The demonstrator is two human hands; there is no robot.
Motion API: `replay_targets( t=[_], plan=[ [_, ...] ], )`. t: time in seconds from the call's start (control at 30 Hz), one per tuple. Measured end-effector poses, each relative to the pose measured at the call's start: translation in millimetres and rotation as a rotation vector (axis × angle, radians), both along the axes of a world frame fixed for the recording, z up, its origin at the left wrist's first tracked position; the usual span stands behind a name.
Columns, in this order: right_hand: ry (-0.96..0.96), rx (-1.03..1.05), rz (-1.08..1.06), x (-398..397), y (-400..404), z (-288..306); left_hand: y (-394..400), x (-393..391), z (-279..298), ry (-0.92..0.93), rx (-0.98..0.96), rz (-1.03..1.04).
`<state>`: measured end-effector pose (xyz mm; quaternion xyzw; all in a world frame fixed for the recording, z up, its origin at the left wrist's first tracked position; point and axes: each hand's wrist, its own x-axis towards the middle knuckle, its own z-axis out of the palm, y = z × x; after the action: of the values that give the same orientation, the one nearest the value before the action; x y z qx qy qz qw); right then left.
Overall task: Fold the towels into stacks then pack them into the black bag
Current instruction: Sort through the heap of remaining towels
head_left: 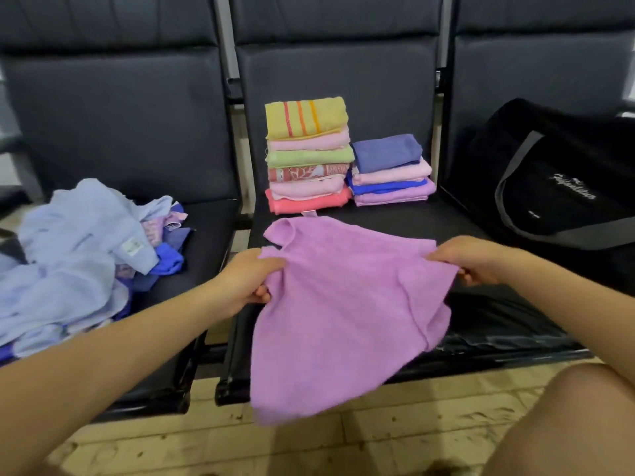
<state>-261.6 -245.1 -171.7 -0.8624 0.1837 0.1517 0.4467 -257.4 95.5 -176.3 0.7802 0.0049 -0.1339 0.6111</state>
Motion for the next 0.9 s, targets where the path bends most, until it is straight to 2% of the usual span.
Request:
replay_targets(
  t=[0.07, 0.13, 0.2, 0.3, 0.37, 0.47, 0.57, 0.73, 0.83, 0.9],
  plan=[
    [0.154, -0.078, 0.125, -7, 0, -9, 12, 9, -19, -0.111, 0.358, -0.05],
    [0.201, -0.189, 0.24, -10, 5, -13, 20, 18, -26, -0.29, 0.736, -0.122],
    [0.134, -0.307, 0.294, -7, 7, -14, 21, 22, -27, -0.416, 0.907, -0.175],
    [0.053, -0.456, 0.304, 0, 9, -14, 22, 32, -32, -0.513, 1.006, -0.165],
    [-0.009, -0.435, 0.185, 9, 7, -18, 19, 44, -32, -0.557, 1.008, -0.118],
    [-0.152, -0.436, -0.026, 28, -3, -28, 9, 62, -26, -0.504, 0.913, -0.002],
    [-0.154, -0.469, -0.14, 41, -5, -33, 0, 81, -30, -0.443, 0.937, 0.049],
    [-0.111, -0.689, 0.024, 64, 6, -50, -18, 120, -38, -0.366, 0.955, 0.039],
    [-0.158, -0.626, 0.068, 82, 9, -58, -33, 139, -41, -0.282, 0.883, 0.066],
    [-0.245, -0.517, 0.016, 92, 8, -59, -41, 151, -40, -0.263, 0.753, 0.111]
  ],
)
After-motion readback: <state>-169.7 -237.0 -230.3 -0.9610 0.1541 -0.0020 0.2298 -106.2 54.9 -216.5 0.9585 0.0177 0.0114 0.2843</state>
